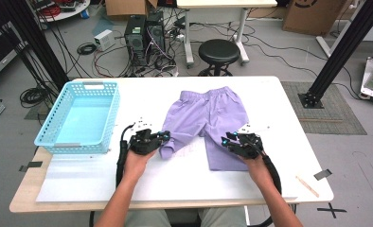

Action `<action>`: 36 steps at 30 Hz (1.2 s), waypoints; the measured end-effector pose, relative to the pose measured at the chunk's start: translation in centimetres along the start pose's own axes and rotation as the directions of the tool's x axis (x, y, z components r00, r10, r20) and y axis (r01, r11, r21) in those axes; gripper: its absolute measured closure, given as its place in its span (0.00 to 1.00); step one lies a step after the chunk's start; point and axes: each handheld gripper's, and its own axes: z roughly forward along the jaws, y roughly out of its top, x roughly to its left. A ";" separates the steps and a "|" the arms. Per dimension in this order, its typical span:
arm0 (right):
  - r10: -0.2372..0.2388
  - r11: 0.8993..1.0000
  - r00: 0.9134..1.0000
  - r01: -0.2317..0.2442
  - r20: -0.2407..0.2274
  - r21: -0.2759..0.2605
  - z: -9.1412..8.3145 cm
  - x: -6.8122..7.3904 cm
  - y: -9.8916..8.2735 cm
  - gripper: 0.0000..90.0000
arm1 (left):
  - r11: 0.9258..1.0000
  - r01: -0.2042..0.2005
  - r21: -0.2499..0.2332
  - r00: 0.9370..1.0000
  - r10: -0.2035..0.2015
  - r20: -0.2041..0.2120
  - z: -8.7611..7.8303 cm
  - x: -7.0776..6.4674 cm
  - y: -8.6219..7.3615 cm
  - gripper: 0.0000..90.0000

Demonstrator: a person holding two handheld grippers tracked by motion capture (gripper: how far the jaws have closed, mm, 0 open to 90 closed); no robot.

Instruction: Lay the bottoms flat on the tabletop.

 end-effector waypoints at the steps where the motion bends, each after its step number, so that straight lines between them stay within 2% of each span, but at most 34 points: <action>1: -0.006 1.000 1.000 0.006 -0.008 0.007 0.3 0.3 0.2 0.76 | 1.000 0.000 0.009 0.999 0.001 -0.035 0.0 0.2 -0.1 0.98; 3: -0.028 0.999 0.999 0.028 -0.024 0.014 1.0 1.0 0.6 0.76 | 0.999 -0.014 0.029 0.995 0.016 -0.097 0.0 0.6 -0.3 0.98; 5: -0.037 0.999 0.998 0.037 -0.044 0.019 1.7 1.6 1.1 0.76 | 0.999 -0.017 0.043 0.988 0.024 -0.152 0.0 1.1 -0.5 0.98; 6: -0.051 0.998 0.997 0.052 -0.051 0.022 2.1 2.0 1.3 0.76 | 0.999 -0.011 0.043 0.985 0.018 -0.169 -0.1 1.3 -0.6 0.98; 8: -0.060 0.998 0.996 0.062 -0.068 0.029 2.8 2.6 1.8 0.74 | 0.999 -0.006 0.044 0.985 0.013 -0.174 -0.2 1.7 -0.9 0.98; 9: -0.064 0.997 0.995 0.067 -0.081 0.032 3.2 3.0 2.1 0.73 | 0.999 -0.014 0.049 0.982 0.023 -0.186 -0.3 1.8 -1.0 0.97; 10: -0.066 0.997 0.994 0.069 -0.092 0.035 3.6 3.3 2.3 0.73 | 0.999 -0.017 0.049 0.978 0.027 -0.207 -0.4 1.9 -1.1 0.95; 12: -0.070 0.996 0.991 0.075 -0.116 0.042 4.4 4.1 2.9 0.72 | 0.999 -0.001 0.033 0.975 0.009 -0.223 -0.8 2.2 -1.2 0.87; 13: -0.073 0.996 0.988 0.080 -0.133 0.048 4.9 4.4 3.1 0.72 | 1.000 0.006 0.019 0.976 -0.002 -0.220 -1.0 2.4 -1.2 0.79; 14: -0.076 0.995 0.986 0.084 -0.146 0.052 5.4 4.8 3.3 0.72 | 1.000 0.007 0.007 0.978 -0.005 -0.210 -1.2 2.5 -1.2 0.74; 16: -0.083 0.994 0.981 0.095 -0.175 0.063 6.5 5.6 3.7 0.72 | 1.000 -0.013 -0.007 0.979 0.011 -0.202 -1.6 2.5 -1.2 0.71; 18: -0.088 0.991 0.976 0.106 -0.197 0.079 7.6 6.4 4.1 0.70 | 1.000 -0.009 -0.026 0.983 0.005 -0.184 -2.0 2.6 -1.3 0.68; 20: -0.092 0.989 0.973 0.114 -0.210 0.098 8.6 7.2 4.6 0.68 | 0.999 -0.014 -0.038 0.984 0.007 -0.179 -2.3 2.7 -1.3 0.65; 23: -0.102 0.984 0.973 0.130 -0.209 0.126 10.2 8.3 5.2 0.64 | 0.998 -0.017 -0.054 0.986 0.008 -0.169 -2.9 2.9 -1.3 0.62; 24: -0.106 0.981 0.974 0.135 -0.198 0.139 10.8 8.5 5.2 0.66 | 0.998 -0.014 -0.059 0.986 0.004 -0.167 -3.1 2.9 -1.4 0.61; 25: -0.109 0.977 0.977 0.139 -0.186 0.161 11.3 8.7 5.3 0.72 | 0.998 -0.014 -0.062 0.987 0.003 -0.163 -3.3 3.0 -1.3 0.60; 26: -0.126 0.977 0.978 0.152 -0.166 0.150 11.3 8.8 5.3 0.83 | 0.998 -0.016 -0.065 0.987 0.005 -0.163 -3.4 3.0 -1.3 0.60; 28: -0.138 0.974 0.975 0.166 -0.175 0.155 11.4 8.8 5.5 0.99 | 0.997 -0.018 -0.073 0.988 0.006 -0.157 -3.8 3.1 -1.3 0.60; 30: -0.167 0.966 0.969 0.198 -0.182 0.168 11.0 9.0 5.5 1.00 | 0.997 -0.023 -0.074 0.988 0.012 -0.152 -4.0 3.1 -1.3 0.60; 31: -0.167 0.964 0.966 0.201 -0.196 0.172 10.7 9.0 5.4 1.00 | 0.997 -0.021 -0.075 0.989 0.010 -0.146 -4.1 3.1 -1.4 0.60; 36: -0.199 0.961 0.957 0.233 -0.210 0.151 8.0 8.7 4.3 1.00 | 0.997 -0.019 -0.075 0.991 0.009 -0.134 -4.0 3.0 -1.4 0.60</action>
